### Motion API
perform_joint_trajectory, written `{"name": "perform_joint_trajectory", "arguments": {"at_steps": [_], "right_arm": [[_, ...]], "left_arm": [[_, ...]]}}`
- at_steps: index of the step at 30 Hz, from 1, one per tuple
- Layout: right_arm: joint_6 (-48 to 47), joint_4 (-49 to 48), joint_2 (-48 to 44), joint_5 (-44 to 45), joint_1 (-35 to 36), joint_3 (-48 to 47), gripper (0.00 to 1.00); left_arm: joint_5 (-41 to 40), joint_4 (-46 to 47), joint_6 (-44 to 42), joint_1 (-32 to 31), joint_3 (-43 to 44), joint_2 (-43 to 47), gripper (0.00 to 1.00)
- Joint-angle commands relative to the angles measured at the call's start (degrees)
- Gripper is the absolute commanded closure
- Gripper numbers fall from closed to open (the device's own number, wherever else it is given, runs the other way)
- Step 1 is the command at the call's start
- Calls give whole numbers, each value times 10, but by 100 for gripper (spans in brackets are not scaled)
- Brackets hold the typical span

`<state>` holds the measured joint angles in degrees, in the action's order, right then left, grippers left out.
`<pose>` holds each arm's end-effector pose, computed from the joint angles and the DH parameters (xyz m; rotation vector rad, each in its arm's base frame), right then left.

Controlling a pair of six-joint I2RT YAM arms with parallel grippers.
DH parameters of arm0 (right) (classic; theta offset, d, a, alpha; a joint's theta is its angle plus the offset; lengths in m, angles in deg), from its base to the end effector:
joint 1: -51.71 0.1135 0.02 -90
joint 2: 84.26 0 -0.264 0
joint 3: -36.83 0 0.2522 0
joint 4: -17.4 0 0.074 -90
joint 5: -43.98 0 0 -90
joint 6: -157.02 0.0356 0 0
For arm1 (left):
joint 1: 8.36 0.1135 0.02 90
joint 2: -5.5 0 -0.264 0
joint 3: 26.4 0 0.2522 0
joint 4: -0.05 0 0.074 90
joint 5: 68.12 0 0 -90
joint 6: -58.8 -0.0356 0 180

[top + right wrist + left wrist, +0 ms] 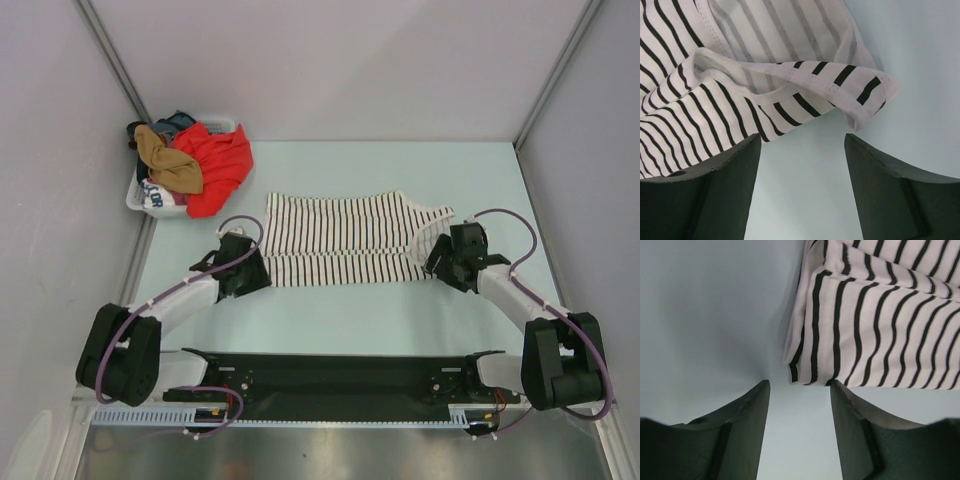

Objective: Fold and stack the tank tops
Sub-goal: Fold the tank top

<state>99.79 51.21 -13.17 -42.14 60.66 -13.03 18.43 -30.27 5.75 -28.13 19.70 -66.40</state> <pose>0.2298 0.0338 0.1822 0.5508 2.4803 0.2045 0.2135 -0.0745 0.1637 -0.4083 2.5444 -0.3045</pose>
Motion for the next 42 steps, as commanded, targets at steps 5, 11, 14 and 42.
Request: {"name": "perform_joint_trajectory", "arguments": {"at_steps": [5,11,14,42], "right_arm": [[-8,-28,36,31,5,-11,27],[-19,-27,70,68,4,-36,28],[-23,-26,84,75,-11,-49,27],[6,-47,25,7,-68,-14,36]], "left_arm": [[-17,42,-16,-3,19,-58,64],[-28,39,-17,5,22,-76,100],[-28,36,-24,19,23,-75,100],[9,52,-47,77,2,-40,100]]}}
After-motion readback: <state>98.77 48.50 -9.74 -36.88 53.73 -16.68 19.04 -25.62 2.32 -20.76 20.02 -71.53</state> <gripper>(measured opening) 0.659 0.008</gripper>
